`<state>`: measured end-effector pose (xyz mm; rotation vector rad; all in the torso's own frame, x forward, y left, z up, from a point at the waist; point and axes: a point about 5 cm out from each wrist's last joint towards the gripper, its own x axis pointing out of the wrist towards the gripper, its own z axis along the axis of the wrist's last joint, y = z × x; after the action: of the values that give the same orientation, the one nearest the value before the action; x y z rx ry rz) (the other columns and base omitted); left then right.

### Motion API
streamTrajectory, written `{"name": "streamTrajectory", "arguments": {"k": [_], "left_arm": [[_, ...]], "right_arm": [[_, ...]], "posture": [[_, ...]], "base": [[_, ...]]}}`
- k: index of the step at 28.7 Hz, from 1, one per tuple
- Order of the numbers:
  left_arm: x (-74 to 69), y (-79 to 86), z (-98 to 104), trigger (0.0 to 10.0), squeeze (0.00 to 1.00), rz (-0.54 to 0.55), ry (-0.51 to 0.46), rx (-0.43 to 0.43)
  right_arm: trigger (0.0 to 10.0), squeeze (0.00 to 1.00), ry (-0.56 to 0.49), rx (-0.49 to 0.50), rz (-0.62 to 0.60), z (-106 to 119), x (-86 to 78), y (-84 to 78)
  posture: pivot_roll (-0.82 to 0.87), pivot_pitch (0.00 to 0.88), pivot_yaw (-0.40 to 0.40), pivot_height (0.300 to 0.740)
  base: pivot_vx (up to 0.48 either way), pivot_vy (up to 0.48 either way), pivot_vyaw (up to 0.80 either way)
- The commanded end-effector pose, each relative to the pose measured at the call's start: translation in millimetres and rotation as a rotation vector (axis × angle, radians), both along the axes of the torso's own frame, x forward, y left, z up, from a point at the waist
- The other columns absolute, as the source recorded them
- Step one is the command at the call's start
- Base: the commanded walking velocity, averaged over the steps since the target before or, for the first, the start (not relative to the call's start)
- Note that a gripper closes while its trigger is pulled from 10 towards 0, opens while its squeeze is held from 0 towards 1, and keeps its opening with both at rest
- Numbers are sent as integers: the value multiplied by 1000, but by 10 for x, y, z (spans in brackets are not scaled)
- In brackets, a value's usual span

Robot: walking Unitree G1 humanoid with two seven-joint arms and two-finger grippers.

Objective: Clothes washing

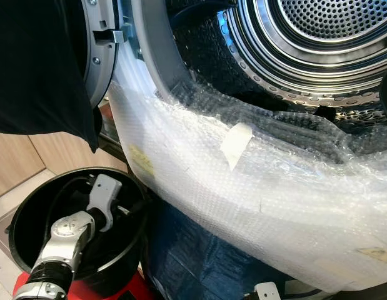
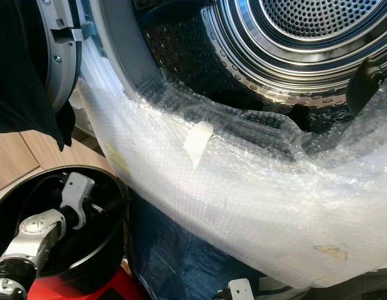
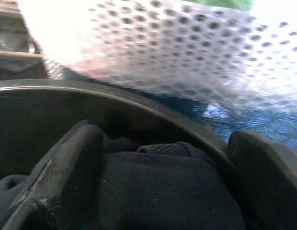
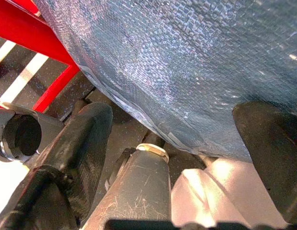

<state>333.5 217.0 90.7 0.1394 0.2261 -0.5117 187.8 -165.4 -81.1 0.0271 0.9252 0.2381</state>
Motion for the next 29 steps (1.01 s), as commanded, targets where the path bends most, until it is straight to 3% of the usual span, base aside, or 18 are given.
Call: {"name": "streamTrajectory", "arguments": {"k": [1,6,9,10,11,12,13,20,29], "left_arm": [[-35,-121,-116,10000,1000,-75,37,33],[-84,-166,-215,10000,1000,-104,67,89],[-106,-147,-239,10000,1000,-68,51,101],[-112,-126,-236,10000,941,-47,39,110],[-116,-103,-231,10000,776,-28,27,123],[-118,-89,-228,10000,776,-15,19,130],[-123,-66,-221,10000,31,7,7,131],[-220,38,-74,10000,0,155,-133,86],[-304,101,-101,10000,0,236,-118,127]], "right_arm": [[10000,0,5,-15,-13,-2,-16,-79],[10000,0,5,-15,-3,0,-10,-67],[10000,0,4,-14,-2,3,-2,-57],[10000,0,4,-13,-3,3,-1,-54],[10000,0,4,-13,-4,3,0,-50],[10000,0,4,-13,-4,2,0,-48],[10000,0,3,-14,-6,3,1,-48],[10000,0,0,-7,-11,1,3,-17],[10000,0,4,0,-14,-8,-10,11]], "posture": [[42,97,-128,740],[45,99,-128,740],[54,108,-125,740],[55,110,-122,740],[54,112,-120,740],[54,112,-120,740],[53,113,-119,740],[59,113,-100,740],[63,96,-85,740]], "base": [[0,0,0],[0,0,0],[0,0,0],[0,0,0],[0,0,0],[0,0,0],[0,0,0],[0,0,0],[0,0,0]]}}
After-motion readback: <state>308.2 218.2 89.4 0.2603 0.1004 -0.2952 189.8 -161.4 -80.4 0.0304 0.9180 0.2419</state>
